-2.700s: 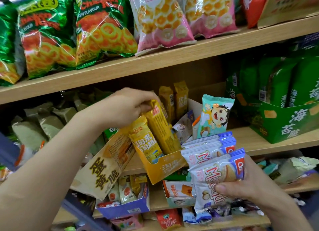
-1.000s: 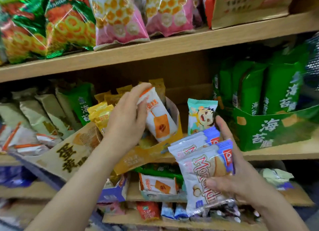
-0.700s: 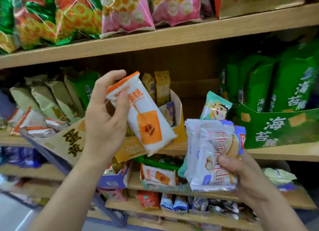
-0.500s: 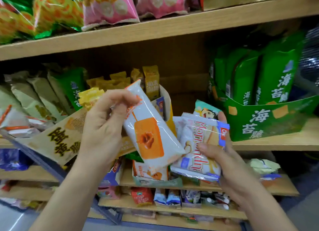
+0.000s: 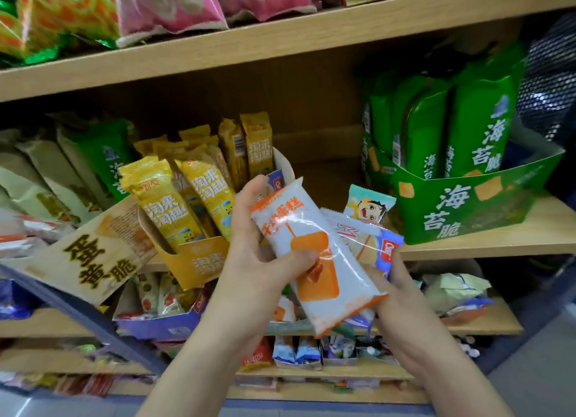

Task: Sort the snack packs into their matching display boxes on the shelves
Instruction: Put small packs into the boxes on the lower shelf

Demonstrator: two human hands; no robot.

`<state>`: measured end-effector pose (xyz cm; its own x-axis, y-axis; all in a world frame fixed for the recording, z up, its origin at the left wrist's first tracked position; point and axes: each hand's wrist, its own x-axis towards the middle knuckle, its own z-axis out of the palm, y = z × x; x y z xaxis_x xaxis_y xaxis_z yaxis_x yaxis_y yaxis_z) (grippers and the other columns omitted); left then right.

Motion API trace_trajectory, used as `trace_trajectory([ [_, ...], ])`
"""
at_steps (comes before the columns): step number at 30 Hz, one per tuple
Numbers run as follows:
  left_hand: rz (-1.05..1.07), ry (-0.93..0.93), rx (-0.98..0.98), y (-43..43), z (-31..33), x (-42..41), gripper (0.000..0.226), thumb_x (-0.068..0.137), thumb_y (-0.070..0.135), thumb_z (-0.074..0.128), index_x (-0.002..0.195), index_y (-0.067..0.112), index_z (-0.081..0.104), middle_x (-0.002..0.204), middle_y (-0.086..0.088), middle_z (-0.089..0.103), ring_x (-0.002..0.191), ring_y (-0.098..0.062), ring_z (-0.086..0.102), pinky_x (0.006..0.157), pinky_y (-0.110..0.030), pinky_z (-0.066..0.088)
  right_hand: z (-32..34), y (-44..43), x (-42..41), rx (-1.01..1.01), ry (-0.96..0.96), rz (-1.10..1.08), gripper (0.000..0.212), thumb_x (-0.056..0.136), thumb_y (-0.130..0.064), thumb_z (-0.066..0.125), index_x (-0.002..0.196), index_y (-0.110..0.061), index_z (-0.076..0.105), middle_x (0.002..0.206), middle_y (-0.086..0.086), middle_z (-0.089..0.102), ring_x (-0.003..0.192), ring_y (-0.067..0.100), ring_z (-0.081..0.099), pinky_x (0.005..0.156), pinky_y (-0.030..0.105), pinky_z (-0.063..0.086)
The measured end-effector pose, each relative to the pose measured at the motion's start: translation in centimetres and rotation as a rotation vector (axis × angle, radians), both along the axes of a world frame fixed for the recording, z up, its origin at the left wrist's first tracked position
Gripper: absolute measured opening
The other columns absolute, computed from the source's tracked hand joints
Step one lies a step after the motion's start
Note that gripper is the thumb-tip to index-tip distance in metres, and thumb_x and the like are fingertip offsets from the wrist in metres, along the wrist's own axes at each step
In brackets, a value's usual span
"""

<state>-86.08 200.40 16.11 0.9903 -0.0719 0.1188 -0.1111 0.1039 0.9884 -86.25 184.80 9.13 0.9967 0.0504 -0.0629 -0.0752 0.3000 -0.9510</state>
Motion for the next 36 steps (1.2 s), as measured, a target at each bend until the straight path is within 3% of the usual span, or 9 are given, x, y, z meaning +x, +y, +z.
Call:
trace_trajectory([
  [6, 0.146, 0.043, -0.178, 1.5, 0.0, 0.3, 0.057, 0.090, -0.008, 0.050, 0.110, 0.042, 0.070, 0.102, -0.001, 0.072, 0.074, -0.017, 0.069, 0.061, -0.032, 0.058, 0.2, -0.5, 0.3, 0.128, 0.022, 0.050, 0.078, 0.044, -0.017, 0.092, 0.116, -0.019, 0.062, 0.095, 0.006, 0.077, 0.081, 0.024, 0.075, 0.069, 0.036, 0.061],
  [11, 0.206, -0.057, 0.259, 3.7, -1.1, -0.3, 0.044, 0.093, -0.002, 0.052, 0.080, 0.030, 0.081, 0.104, 0.000, 0.071, 0.080, -0.001, 0.065, 0.063, -0.017, 0.053, -0.8, -1.8, -0.1, 0.265, 0.017, 0.072, 0.102, -0.002, -0.035, 0.098, 0.093, -0.009, 0.072, 0.081, 0.017, 0.075, 0.064, 0.029, 0.074, 0.048, 0.034, 0.057],
  [13, 0.102, -0.111, 0.363, 4.0, -2.2, -1.1, 0.018, 0.088, 0.033, 0.063, 0.091, 0.030, 0.080, 0.119, 0.003, 0.065, 0.101, 0.005, 0.061, 0.077, -0.009, 0.048, -1.2, -1.9, -0.6, 0.254, -0.017, 0.086, 0.100, 0.000, -0.036, 0.098, 0.093, -0.009, 0.074, 0.079, 0.017, 0.075, 0.063, 0.028, 0.074, 0.047, 0.034, 0.057],
  [17, -0.252, -0.082, 0.562, 2.9, -4.9, -2.5, 0.079, 0.060, 0.093, 0.051, 0.122, 0.046, 0.061, 0.141, 0.021, 0.043, 0.135, 0.011, 0.033, 0.106, -0.008, 0.029, -1.8, -1.5, -1.7, 0.081, -0.188, 0.172, 0.117, 0.031, -0.025, 0.099, 0.135, -0.023, 0.046, 0.103, 0.005, 0.076, 0.090, 0.022, 0.074, 0.067, 0.029, 0.059],
  [19, -0.325, 0.009, 0.443, 2.2, -5.1, -3.2, 0.074, 0.053, 0.088, 0.065, 0.118, 0.051, 0.063, 0.133, 0.025, 0.047, 0.131, 0.008, 0.040, 0.101, -0.008, 0.035, -1.7, -1.2, -2.2, 0.023, -0.253, 0.174, 0.103, 0.043, -0.010, 0.092, 0.132, -0.034, 0.046, 0.106, -0.006, 0.076, 0.095, 0.013, 0.073, 0.072, 0.021, 0.057],
  [22, -0.297, 0.133, 0.279, 1.9, -5.7, -3.4, 0.077, 0.052, 0.056, 0.087, 0.122, 0.035, 0.064, 0.136, 0.007, 0.052, 0.119, -0.002, 0.058, 0.091, -0.017, 0.049, -1.3, -1.2, -2.7, -0.030, -0.306, 0.263, 0.087, 0.049, -0.042, 0.096, 0.123, -0.058, 0.053, 0.115, -0.015, 0.072, 0.103, 0.007, 0.070, 0.078, 0.017, 0.054],
  [27, -0.414, 0.239, 0.112, 1.9, -5.2, -3.3, 0.093, 0.062, 0.039, 0.090, 0.139, 0.015, 0.044, 0.129, -0.005, 0.065, 0.120, -0.020, 0.061, 0.092, -0.025, 0.051, -1.2, -0.5, -3.2, -0.067, -0.268, 0.317, 0.092, 0.077, -0.060, 0.072, 0.146, -0.033, 0.019, 0.137, -0.024, 0.056, 0.126, 0.003, 0.055, 0.095, 0.014, 0.045],
  [32, -0.389, 0.273, -0.010, 2.3, -5.3, -3.7, 0.070, 0.062, 0.029, 0.085, 0.127, 0.018, 0.061, 0.125, -0.011, 0.067, 0.118, -0.030, 0.062, 0.096, -0.040, 0.051, -1.2, 0.2, -3.4, -0.191, -0.217, 0.350, 0.126, 0.055, -0.093, 0.059, 0.154, -0.032, 0.011, 0.128, -0.041, 0.053, 0.123, -0.012, 0.050, 0.092, 0.003, 0.039],
  [36, -0.272, 0.257, -0.044, 2.8, -5.6, -4.2, 0.059, 0.054, 0.025, 0.080, 0.113, 0.022, 0.071, 0.113, -0.011, 0.072, 0.107, -0.028, 0.068, 0.085, -0.033, 0.056, -1.5, 1.1, -3.1, -0.115, -0.281, 0.374, 0.107, 0.062, -0.081, 0.069, 0.145, -0.057, 0.005, 0.137, -0.033, 0.051, 0.133, 0.002, 0.048, 0.102, 0.015, 0.041],
])
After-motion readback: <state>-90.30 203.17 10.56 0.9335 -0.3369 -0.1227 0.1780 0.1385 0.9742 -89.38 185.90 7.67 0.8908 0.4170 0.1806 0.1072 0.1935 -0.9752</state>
